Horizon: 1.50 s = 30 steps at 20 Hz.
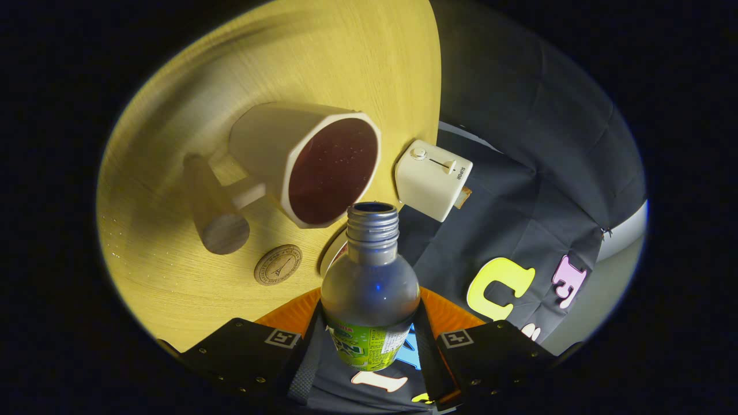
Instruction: Take the bottle from table, then pour the juice into the cup, finally place the bottle on the coaster
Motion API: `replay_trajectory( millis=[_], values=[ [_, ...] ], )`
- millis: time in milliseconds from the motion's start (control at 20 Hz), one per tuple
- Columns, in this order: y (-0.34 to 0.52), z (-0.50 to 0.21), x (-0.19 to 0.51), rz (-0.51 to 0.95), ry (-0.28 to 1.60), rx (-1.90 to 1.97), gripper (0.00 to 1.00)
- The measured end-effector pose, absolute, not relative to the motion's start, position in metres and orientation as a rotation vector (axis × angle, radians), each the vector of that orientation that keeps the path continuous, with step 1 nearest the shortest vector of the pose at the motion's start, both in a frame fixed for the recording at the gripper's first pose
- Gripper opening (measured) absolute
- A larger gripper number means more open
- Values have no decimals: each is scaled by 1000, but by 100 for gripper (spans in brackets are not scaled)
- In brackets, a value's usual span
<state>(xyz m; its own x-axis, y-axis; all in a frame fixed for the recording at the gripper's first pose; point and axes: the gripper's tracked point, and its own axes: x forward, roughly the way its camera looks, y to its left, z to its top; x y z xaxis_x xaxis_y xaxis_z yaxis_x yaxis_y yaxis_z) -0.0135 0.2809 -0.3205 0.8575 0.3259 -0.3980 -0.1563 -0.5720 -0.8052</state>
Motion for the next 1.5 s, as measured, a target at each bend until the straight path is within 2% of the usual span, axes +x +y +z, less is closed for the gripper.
replay_trajectory(
  millis=[650, 1500],
  values=[
    [270, -331, -19, 692, 33, -1778, 73],
    [272, -315, -17, 633, 88, -1326, 73]
  ],
)
